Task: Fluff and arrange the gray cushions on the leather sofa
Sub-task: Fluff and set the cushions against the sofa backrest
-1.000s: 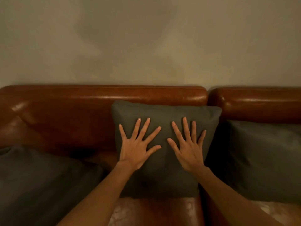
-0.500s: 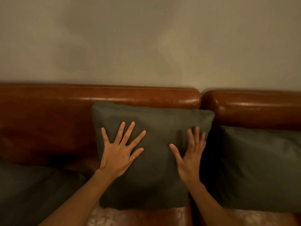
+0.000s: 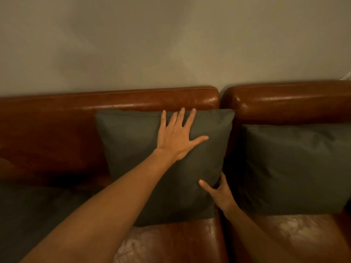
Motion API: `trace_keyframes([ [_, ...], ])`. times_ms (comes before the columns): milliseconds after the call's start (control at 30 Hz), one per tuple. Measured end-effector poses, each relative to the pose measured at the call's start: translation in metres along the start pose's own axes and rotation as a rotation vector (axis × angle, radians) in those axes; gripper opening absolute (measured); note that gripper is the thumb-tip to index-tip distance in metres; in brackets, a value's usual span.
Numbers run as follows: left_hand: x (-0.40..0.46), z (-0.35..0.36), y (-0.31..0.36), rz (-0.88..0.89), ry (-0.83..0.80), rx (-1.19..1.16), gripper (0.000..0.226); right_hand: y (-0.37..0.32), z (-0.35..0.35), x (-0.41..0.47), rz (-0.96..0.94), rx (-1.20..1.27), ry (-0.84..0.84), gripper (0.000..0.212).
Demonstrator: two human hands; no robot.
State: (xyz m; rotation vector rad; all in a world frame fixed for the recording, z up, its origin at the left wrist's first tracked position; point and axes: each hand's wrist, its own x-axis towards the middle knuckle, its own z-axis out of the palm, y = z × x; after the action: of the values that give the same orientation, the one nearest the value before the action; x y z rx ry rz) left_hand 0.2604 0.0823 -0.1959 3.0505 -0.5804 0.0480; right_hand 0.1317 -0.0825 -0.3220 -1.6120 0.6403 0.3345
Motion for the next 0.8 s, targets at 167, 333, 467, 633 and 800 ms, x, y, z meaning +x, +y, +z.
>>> trace_keyframes([
  [167, -0.009, -0.008, 0.003, -0.041, 0.056, 0.021, 0.094, -0.01, -0.02, -0.008, -0.031, -0.097, 0.019, 0.079],
  [333, -0.025, -0.018, -0.021, -0.04, 0.146, -0.015, 0.086, -0.028, -0.026, -0.023, -0.216, -0.186, 0.016, 0.003],
  [467, -0.046, -0.035, -0.057, -0.089, 0.329, -0.12, 0.079, -0.056, -0.015, -0.049, -0.386, -0.316, 0.029, 0.02],
  [633, -0.081, -0.068, -0.095, -0.285, 0.492, -0.33, 0.068, -0.111, 0.004, -0.074, -0.682, -0.359, 0.111, 0.015],
  [800, -0.125, -0.073, -0.107, -0.537, 0.608, -0.731, 0.05, -0.167, 0.023, -0.077, -0.928, -0.39, 0.194, 0.019],
])
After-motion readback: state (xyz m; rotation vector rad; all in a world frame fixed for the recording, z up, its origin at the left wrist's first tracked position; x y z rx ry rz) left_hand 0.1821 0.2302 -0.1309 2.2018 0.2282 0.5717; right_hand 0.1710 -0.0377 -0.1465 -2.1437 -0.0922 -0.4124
